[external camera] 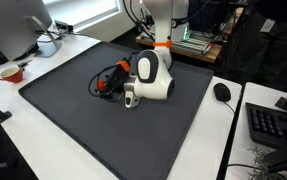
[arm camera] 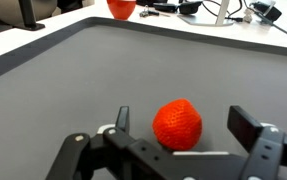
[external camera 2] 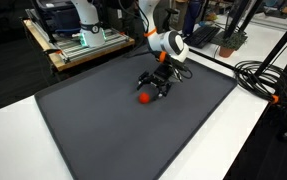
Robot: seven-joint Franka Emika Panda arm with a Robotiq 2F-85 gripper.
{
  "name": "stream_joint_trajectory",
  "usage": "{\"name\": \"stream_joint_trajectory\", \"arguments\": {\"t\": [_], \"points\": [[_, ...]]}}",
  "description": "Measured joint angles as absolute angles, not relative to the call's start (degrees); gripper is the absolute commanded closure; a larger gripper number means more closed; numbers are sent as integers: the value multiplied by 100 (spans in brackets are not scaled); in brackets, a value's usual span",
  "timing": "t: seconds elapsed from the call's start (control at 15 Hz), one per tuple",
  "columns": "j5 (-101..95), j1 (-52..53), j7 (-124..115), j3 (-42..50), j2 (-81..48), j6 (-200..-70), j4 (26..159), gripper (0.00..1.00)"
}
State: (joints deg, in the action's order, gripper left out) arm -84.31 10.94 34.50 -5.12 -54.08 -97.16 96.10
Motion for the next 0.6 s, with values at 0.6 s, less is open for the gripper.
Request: {"name": "stream_joint_trajectory", "arguments": {"t": [0.6], "points": [[-8414,1087,3422,-533,-5390,-9748,9632,9]]}}
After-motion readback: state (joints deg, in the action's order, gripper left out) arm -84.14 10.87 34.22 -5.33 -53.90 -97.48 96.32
